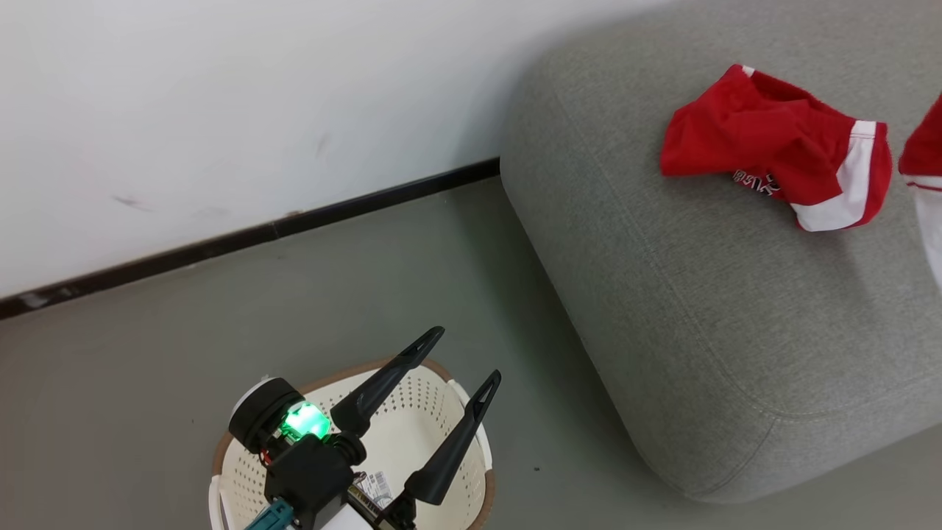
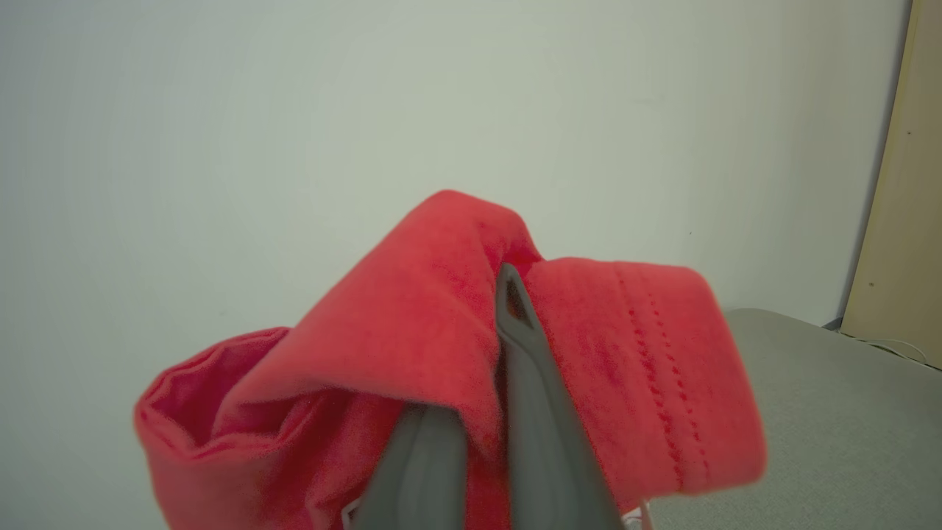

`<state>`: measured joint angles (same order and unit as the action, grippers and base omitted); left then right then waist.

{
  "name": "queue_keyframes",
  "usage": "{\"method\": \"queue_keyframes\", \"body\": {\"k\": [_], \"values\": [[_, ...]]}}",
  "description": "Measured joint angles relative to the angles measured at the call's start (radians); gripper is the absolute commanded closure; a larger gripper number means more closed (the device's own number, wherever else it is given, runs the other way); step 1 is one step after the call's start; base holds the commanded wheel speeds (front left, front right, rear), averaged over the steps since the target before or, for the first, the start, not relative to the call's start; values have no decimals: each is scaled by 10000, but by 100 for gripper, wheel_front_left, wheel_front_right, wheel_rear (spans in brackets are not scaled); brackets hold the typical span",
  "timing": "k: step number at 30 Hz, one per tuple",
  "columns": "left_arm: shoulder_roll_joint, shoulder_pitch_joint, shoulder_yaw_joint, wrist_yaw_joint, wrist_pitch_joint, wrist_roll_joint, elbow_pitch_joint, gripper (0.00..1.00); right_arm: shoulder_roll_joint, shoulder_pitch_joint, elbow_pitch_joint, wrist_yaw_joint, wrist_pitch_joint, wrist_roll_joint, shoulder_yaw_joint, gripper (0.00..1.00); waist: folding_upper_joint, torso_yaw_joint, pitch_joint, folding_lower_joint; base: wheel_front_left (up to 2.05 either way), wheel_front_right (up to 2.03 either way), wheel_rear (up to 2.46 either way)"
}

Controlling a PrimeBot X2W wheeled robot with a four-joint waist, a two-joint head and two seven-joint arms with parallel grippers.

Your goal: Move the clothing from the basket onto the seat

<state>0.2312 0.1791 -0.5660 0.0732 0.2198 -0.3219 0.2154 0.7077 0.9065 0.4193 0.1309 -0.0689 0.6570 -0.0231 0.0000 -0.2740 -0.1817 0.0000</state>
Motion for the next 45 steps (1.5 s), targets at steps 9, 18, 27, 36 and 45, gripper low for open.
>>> {"method": "queue_keyframes", "body": {"k": [9,18,27,36,45], "values": [[157,391,-153,15,-341,199,359,0,138,-10,711,0,453,-10,-261,100,0,315,-842,0,0,0,0],[203,932,-203,100,-449,297,717,0,-151,-562,1522,0,1149,-328,-171,100,0,582,-1647,0,0,0,0],[234,1363,-286,176,-556,518,863,0,-466,-1143,3005,0,1791,-631,-596,100,0,777,-2307,0,0,0,0],[311,1718,-305,190,-663,606,918,0,-813,-1215,3929,0,2282,-1091,-742,100,0,993,-2944,0,0,0,0],[322,2092,-305,265,-706,610,943,0,-1448,-1058,3985,0,2474,-1248,-280,100,-1,1122,-3508,1,0,0,0]]}}
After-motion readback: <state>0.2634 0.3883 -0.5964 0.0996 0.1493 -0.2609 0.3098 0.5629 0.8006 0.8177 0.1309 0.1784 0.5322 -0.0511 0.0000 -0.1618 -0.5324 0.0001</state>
